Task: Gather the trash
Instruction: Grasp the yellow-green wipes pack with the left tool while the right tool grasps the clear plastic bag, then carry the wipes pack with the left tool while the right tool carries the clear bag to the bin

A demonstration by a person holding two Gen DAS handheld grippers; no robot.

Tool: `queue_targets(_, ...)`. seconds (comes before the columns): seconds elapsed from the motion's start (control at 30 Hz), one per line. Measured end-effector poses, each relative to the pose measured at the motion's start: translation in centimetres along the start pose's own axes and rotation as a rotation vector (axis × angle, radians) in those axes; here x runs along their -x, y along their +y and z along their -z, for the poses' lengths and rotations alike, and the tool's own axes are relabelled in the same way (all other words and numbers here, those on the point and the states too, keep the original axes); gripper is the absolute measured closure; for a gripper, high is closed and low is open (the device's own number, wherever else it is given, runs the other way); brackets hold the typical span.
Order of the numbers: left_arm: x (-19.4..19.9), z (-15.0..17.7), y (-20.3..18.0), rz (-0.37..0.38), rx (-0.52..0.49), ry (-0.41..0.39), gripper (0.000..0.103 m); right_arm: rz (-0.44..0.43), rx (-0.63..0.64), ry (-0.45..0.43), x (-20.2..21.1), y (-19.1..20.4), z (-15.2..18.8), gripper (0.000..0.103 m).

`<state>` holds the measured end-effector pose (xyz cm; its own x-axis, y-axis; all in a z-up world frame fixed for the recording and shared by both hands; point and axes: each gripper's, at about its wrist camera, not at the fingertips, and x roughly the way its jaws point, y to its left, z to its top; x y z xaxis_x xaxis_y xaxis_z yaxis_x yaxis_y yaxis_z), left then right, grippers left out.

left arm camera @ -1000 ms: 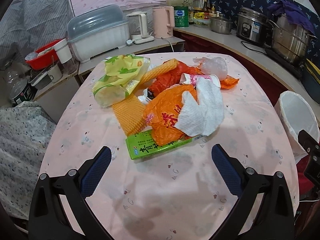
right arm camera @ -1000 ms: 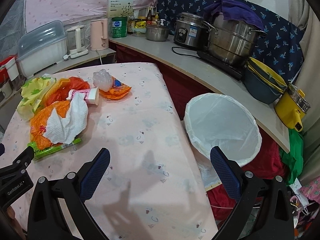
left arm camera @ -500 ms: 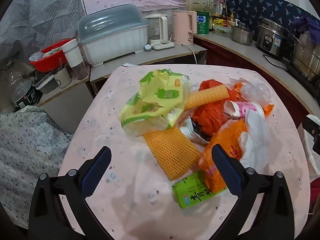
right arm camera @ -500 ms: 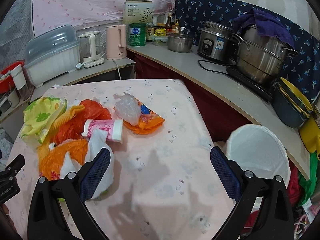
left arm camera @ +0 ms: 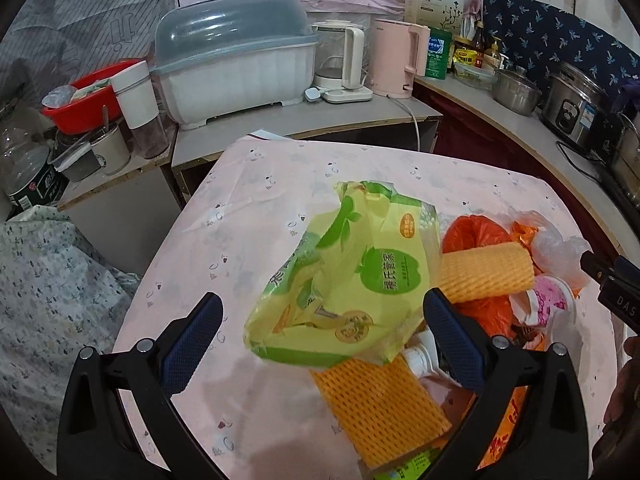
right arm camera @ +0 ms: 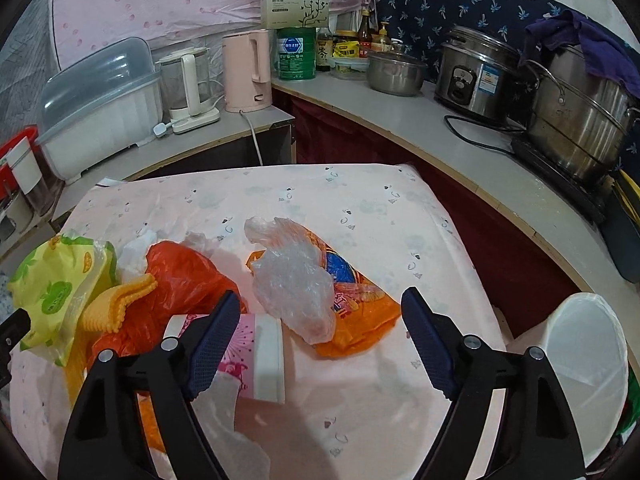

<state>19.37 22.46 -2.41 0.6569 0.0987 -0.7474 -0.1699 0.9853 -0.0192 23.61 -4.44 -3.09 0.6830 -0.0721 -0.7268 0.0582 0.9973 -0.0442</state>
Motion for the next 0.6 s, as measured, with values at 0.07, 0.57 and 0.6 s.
queue_targets(0.07, -0.8, -0.4, 0.0, 0.005, 0.005, 0.006, 0.013, 0.000, 0.002, 0.014, -1.1, 0.1, -0.2, 0.033)
queue_targets(0.57, -0.1, -1.4, -0.5, 0.065, 0.004, 0.000, 0.102, -0.114, -0.034, 0.018, -1.2, 0.1, 0.2, 0.096)
queue_targets(0.6, 0.5, -1.5, -0.6, 0.068, 0.004, -0.010, 0.102, -0.115, -0.036, 0.005, -0.6, -0.1, 0.1, 0.096)
